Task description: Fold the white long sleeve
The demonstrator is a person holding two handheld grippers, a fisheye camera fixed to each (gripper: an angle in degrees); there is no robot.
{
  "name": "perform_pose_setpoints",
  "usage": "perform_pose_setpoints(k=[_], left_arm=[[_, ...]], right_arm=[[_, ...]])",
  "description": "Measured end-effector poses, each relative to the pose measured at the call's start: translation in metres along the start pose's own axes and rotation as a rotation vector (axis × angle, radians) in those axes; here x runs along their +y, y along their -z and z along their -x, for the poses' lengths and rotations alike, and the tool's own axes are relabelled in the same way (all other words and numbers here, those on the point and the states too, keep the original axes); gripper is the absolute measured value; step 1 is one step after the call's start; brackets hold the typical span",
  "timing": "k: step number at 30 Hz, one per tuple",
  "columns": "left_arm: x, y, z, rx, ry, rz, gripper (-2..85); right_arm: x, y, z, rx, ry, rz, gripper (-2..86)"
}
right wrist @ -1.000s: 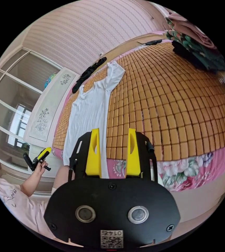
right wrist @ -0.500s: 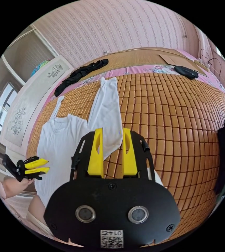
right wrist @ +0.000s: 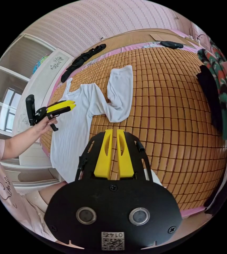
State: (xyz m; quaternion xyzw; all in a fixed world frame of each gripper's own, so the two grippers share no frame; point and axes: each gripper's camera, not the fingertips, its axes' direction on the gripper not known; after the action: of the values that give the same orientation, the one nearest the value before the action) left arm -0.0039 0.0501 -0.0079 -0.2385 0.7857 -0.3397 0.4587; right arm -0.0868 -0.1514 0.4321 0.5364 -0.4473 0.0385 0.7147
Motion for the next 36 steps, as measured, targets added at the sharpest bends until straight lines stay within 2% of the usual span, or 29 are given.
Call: perform_pose_setpoints(k=[2, 6, 10, 12, 13, 14, 19, 23, 26, 30, 33, 36], left_arm=[[-0.019, -0.018, 0.003, -0.013, -0.033, 0.006, 6.2], [-0.046, -0.055, 0.010, -0.048, -0.043, 0.047, 6.4], [-0.062, -0.103, 0.011, -0.072, -0.039, 0.125, 6.5], [-0.063, -0.125, 0.008, -0.075, -0.053, 0.177, 6.0], [-0.061, -0.137, 0.006, -0.073, -0.063, 0.196, 4.5], [-0.056, -0.137, 0.007, -0.063, -0.071, 0.128, 2.1], [-0.050, -0.149, 0.011, 0.006, -0.056, 0.122, -0.5], [-0.050, -0.159, 0.004, -0.012, -0.135, 0.136, -0.9], [-0.049, -0.164, 0.003, -0.013, -0.149, 0.136, -0.8], [-0.048, -0.169, 0.007, -0.013, -0.115, 0.146, -0.3], [-0.051, -0.169, 0.004, -0.054, -0.115, 0.170, -0.1], [-0.050, -0.158, -0.002, -0.084, -0.115, 0.121, -0.1]], right_arm=[[-0.001, 0.013, -0.006, 0.106, 0.013, 0.000, 6.7], [-0.046, 0.012, -0.023, 0.132, 0.013, -0.039, 9.2], [-0.111, -0.025, -0.036, 0.063, 0.000, -0.032, 5.7], [-0.125, -0.046, -0.040, 0.060, -0.021, 0.066, 2.1], [-0.121, -0.037, -0.040, 0.058, -0.009, -0.014, 0.7], [-0.117, -0.031, -0.044, 0.030, -0.019, 0.001, 0.3], [-0.039, 0.043, -0.051, -0.090, -0.044, -0.020, 0.0], [0.045, 0.107, -0.040, -0.013, -0.138, 0.116, 0.1], [0.078, 0.136, -0.048, 0.121, -0.223, 0.099, 0.6], [0.091, 0.133, -0.070, 0.147, -0.318, 0.076, 3.7], [0.084, 0.114, -0.068, 0.228, -0.230, 0.116, 10.5], [0.081, 0.078, -0.048, 0.215, -0.086, 0.243, 12.1]])
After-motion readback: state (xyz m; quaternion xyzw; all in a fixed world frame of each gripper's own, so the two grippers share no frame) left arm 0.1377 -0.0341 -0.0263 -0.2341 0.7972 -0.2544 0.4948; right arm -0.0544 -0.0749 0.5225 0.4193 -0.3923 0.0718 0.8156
